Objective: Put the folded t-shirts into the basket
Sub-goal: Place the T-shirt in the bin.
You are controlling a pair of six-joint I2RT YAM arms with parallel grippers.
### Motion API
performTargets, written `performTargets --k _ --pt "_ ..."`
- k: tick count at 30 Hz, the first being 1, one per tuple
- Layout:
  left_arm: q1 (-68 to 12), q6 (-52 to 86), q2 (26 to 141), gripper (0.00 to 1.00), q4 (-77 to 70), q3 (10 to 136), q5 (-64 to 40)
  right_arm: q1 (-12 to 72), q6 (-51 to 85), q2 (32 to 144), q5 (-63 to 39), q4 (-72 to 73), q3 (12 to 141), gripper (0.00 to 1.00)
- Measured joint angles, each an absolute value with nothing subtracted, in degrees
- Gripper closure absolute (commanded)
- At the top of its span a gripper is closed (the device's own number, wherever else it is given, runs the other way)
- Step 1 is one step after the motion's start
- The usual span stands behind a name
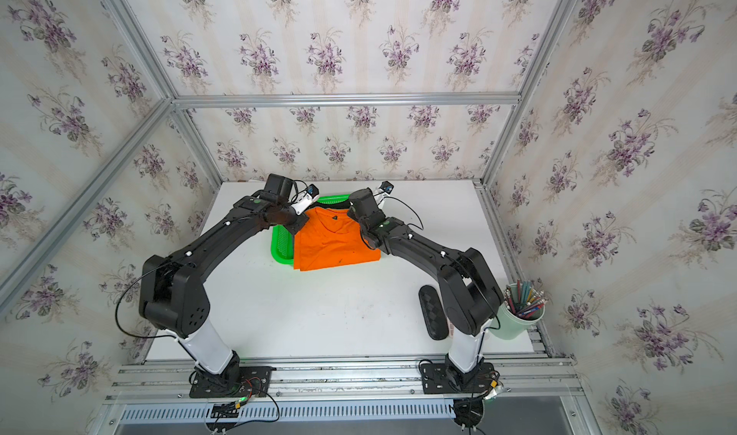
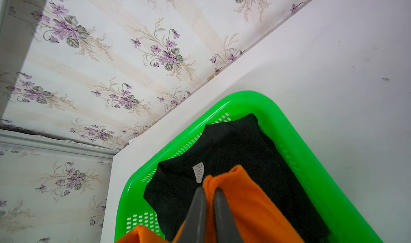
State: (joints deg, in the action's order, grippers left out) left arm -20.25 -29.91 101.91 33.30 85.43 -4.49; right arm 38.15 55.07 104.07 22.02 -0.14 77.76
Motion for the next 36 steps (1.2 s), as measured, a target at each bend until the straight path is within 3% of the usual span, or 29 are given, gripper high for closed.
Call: performTargets --k 16,27,29,31,34,36 --pt "-18.3 -36.3 112.6 1.0 30.6 90.1 -5.3 35.4 61.4 112.0 17.3 1.8 80.2 0.92" --pt "-16.4 -36.7 112.8 1.0 29.4 89.3 -5.8 34.9 63.0 115.1 14.1 1.8 84.4 0.9" --pt "-15.6 -36.0 112.8 1.0 29.0 88.9 -5.8 34.5 63.0 115.9 13.3 2.0 85.6 0.86" --pt "-14.9 -35.7 112.8 1.0 28.3 88.9 -6.0 33.7 63.0 116.6 12.0 2.6 86.7 0.7" --pt "-14.3 -35.2 113.1 0.81 27.7 89.3 -6.0 32.5 62.5 116.7 10.8 3.6 87.6 0.51" --pt "-14.3 -34.2 113.6 0.11 27.6 90.5 -5.7 31.9 61.5 116.6 9.6 4.4 87.7 0.43"
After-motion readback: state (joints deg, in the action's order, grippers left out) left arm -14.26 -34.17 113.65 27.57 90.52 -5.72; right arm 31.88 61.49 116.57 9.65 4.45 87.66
